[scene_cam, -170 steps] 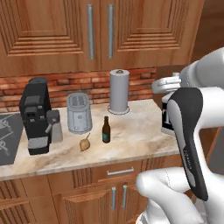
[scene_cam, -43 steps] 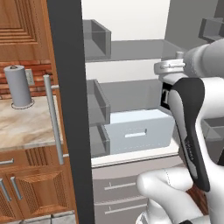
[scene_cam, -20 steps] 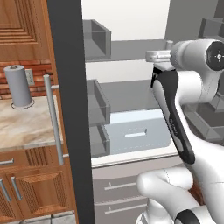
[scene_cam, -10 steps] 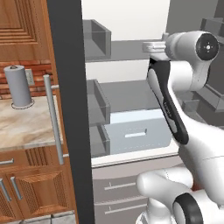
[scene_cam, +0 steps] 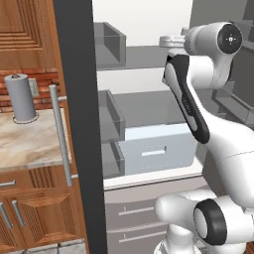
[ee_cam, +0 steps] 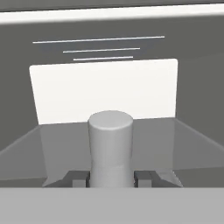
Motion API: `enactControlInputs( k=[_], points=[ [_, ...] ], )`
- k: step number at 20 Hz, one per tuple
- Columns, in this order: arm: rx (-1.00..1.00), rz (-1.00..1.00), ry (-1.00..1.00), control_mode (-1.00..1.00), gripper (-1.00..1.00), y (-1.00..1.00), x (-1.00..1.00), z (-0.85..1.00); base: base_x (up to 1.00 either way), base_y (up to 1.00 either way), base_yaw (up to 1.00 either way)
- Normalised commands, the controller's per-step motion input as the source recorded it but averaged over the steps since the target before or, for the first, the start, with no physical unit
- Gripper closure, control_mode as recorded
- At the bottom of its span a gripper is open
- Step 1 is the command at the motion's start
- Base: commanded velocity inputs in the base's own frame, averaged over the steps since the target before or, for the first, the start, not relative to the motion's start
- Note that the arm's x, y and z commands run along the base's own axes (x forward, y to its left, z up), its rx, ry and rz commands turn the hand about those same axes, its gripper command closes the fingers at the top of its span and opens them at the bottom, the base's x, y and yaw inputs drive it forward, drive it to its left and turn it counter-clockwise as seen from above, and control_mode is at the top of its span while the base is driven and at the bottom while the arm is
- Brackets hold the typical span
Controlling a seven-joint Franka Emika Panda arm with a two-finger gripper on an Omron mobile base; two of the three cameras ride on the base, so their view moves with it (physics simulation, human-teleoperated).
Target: Place the beer and liquor on the top shelf of the fridge to keep them out of children's reach, and place the onion on lower shelves for easy access.
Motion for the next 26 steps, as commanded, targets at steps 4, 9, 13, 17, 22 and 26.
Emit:
enactControlInputs(
  k=[4, 9, 13, 17, 22, 26],
  points=[
    [0.04, 0.0, -0.09, -1.0, 1.0, -0.03, 0.38, 0.0, 0.0, 0.0, 0.0],
    [0.05, 0.0, -0.1, -1.0, 1.0, -0.05, 0.39, 0.0, 0.0, 0.0, 0.0],
    [0.04, 0.0, -0.09, -1.0, 1.0, -0.07, 0.44, 0.0, 0.0, 0.0, 0.0],
    [0.03, 0.0, -0.04, -1.0, 1.0, -0.07, 0.46, 0.01, 0.0, 0.0, 0.0],
    [0.02, 0.0, 0.0, -1.0, 1.0, -0.04, 0.42, 0.1, 0.0, 0.0, 0.0],
    [0.01, 0.0, 0.0, -1.0, 1.0, 0.0, 0.41, 0.11, 0.0, 0.0, 0.0]
  ],
)
